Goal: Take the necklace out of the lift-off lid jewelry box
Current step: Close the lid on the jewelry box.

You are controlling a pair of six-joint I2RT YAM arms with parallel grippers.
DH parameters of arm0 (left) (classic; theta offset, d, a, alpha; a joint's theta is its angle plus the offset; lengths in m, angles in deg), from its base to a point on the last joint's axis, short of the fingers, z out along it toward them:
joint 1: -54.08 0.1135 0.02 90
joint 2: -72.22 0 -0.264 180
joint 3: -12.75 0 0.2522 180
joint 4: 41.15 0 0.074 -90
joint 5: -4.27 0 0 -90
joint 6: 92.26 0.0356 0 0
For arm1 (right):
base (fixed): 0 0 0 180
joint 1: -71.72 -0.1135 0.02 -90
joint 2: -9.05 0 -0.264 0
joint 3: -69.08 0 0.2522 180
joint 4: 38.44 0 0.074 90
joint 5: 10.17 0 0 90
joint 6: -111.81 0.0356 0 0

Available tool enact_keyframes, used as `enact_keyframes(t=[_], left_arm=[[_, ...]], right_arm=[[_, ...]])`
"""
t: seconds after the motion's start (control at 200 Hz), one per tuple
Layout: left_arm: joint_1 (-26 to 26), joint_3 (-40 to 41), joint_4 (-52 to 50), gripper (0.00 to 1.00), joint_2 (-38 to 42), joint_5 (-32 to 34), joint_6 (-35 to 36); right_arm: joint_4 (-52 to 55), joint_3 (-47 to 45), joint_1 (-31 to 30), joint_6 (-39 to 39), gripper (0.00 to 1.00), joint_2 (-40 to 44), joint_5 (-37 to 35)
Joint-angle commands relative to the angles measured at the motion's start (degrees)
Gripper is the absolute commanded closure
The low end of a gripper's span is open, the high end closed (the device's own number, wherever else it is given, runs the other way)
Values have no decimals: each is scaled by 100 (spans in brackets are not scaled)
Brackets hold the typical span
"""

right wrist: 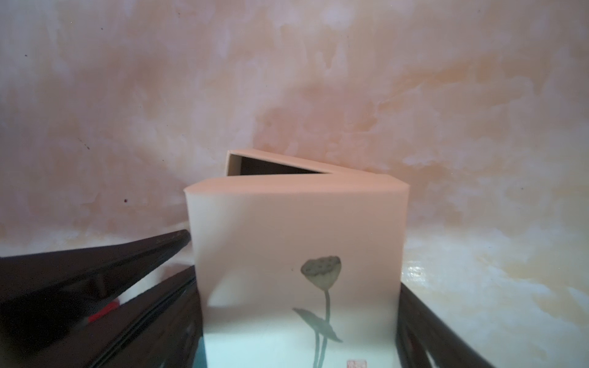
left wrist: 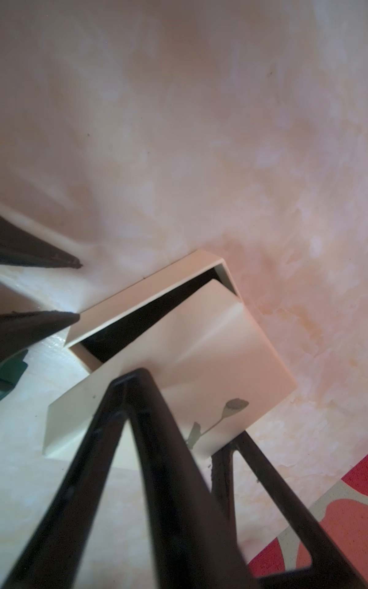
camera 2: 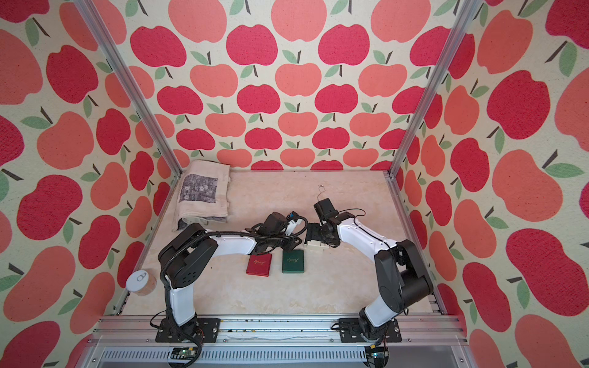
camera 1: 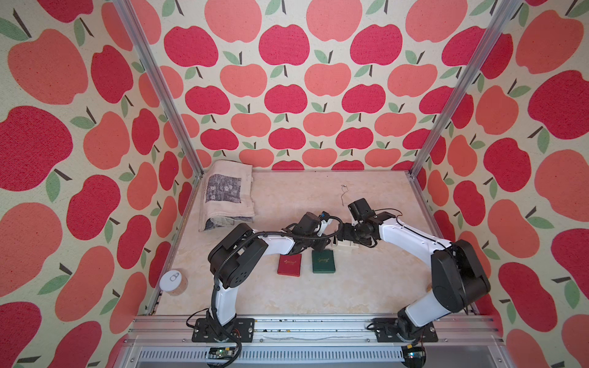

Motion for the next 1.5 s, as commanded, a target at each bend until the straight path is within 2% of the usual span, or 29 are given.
enact_keyframes(t=[0.0, 0.38, 0.856, 1.496], left_arm=[[-68, -180, -150, 74, -128, 58, -103], [-175, -255, -2, 75, -247, -69, -209], [-175, -273, 125, 75, -335, -59, -297], [-174, -238, 421, 76, -383, -179, -411]], right_arm=[[-41, -56, 46, -11, 12, 145, 84], [77, 152, 116, -264, 12, 48, 46], [535, 594, 137, -932, 12, -257, 22], [532, 673, 90, -761, 13, -546, 49]])
